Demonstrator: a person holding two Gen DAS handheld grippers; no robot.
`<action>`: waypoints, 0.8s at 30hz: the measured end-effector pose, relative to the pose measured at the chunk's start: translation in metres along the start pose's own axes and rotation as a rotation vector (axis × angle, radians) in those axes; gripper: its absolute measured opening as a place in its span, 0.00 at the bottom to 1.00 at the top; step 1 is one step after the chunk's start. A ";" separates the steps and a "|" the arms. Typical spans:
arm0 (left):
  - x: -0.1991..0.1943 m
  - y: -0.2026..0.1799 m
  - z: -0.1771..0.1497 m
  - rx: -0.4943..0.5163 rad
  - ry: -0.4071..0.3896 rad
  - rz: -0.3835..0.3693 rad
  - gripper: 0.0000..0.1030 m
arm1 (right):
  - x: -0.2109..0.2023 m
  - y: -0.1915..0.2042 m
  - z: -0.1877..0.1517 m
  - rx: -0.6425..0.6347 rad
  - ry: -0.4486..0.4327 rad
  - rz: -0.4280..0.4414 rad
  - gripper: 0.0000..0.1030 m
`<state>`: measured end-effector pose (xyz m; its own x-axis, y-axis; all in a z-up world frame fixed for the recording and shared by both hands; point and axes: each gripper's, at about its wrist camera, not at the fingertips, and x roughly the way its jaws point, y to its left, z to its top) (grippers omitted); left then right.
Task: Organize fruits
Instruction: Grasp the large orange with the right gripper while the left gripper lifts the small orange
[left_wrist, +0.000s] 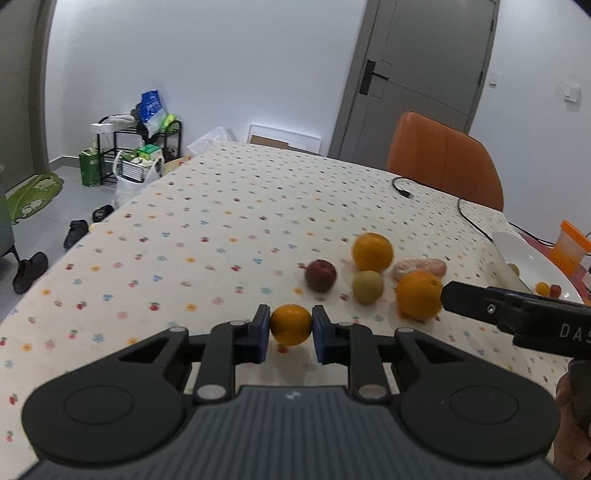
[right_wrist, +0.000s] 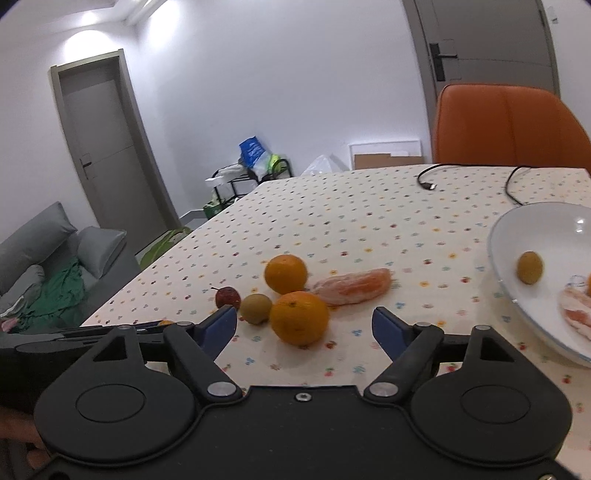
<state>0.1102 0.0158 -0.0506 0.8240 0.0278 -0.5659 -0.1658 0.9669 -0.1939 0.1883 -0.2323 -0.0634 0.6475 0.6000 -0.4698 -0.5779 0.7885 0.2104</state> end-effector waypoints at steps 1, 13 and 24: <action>0.000 0.002 0.000 -0.004 -0.003 0.006 0.22 | 0.003 0.001 0.000 0.001 0.004 0.003 0.77; -0.001 0.014 0.001 -0.029 -0.014 0.049 0.22 | 0.031 0.006 0.003 -0.025 0.040 0.028 0.59; -0.004 0.004 0.006 -0.011 -0.026 0.029 0.22 | 0.018 -0.005 0.002 0.010 0.017 0.004 0.38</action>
<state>0.1099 0.0209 -0.0444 0.8329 0.0623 -0.5499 -0.1952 0.9628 -0.1867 0.2035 -0.2256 -0.0714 0.6367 0.6010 -0.4832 -0.5756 0.7874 0.2209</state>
